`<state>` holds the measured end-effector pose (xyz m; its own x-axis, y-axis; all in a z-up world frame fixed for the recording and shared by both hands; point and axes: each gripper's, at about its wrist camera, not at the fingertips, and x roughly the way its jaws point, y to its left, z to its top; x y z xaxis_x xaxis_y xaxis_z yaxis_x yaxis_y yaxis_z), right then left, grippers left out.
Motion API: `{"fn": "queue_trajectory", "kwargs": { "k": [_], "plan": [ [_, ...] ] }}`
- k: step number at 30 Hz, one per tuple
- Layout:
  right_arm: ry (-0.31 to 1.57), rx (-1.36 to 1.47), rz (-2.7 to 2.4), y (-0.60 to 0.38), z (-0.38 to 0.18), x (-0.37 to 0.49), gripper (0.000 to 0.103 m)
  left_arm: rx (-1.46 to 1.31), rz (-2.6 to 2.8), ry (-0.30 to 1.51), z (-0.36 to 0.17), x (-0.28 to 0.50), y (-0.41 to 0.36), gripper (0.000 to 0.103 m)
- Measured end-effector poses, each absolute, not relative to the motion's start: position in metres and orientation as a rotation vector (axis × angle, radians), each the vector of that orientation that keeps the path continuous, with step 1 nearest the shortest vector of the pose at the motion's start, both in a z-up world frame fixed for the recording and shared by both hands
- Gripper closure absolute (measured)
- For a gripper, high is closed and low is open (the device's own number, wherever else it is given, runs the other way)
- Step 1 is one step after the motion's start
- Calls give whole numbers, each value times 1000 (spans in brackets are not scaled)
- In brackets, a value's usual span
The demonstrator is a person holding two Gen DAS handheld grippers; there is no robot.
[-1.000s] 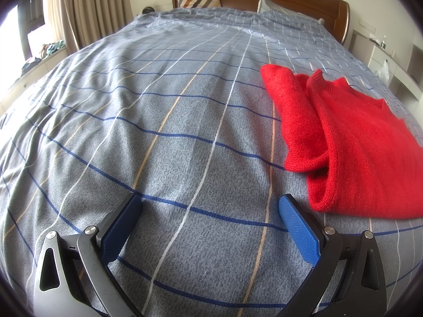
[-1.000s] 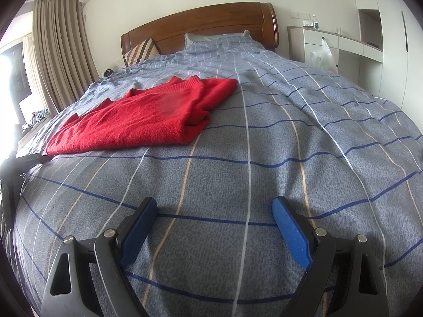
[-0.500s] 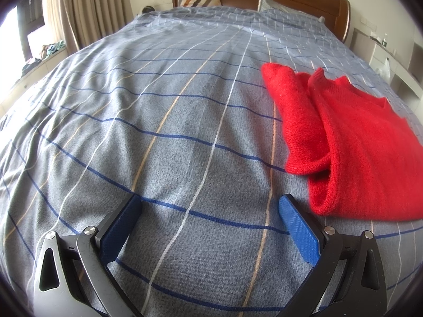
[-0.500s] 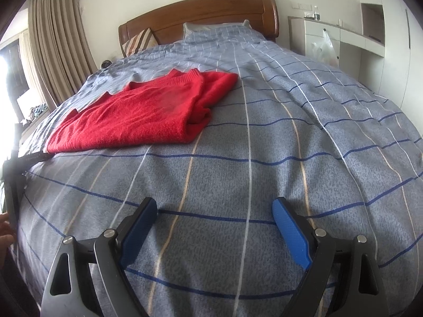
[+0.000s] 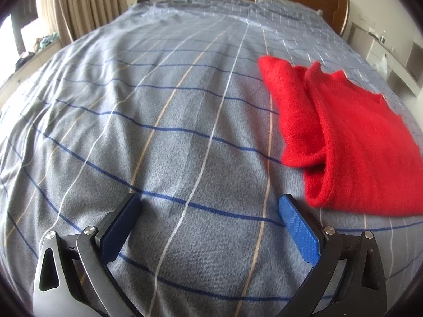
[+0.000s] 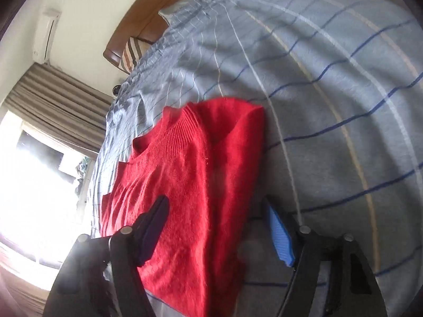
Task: Fold small clothes
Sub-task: 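Grasp one side of the folded sweater with the right tool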
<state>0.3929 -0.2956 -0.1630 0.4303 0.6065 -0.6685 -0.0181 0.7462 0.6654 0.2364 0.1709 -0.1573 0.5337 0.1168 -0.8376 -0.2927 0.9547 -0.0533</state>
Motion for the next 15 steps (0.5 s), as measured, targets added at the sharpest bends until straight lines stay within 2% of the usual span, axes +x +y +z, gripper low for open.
{"fn": "queue_trajectory", "kwargs": {
  "k": [1,2,5,10,11,15],
  "plan": [
    [1090,627,428,-288,-166,398,71,-219,222,1011,-154,230,172,1],
    [1122,581,412,-280,-166,401,94,-232,187,1012,-149,218,170,1],
    [1123,520,417,-247,-131,401,94,-223,117,919,-143,175,162,0],
    [1105,435,536,-163,-70,407,94,-74,162,779,-162,134,138,1],
    [1105,435,536,-163,-70,407,94,-59,166,781,-160,135,137,1],
    [1135,306,616,-63,-62,411,94,-114,139,761,-160,137,153,0]
  ]
}}
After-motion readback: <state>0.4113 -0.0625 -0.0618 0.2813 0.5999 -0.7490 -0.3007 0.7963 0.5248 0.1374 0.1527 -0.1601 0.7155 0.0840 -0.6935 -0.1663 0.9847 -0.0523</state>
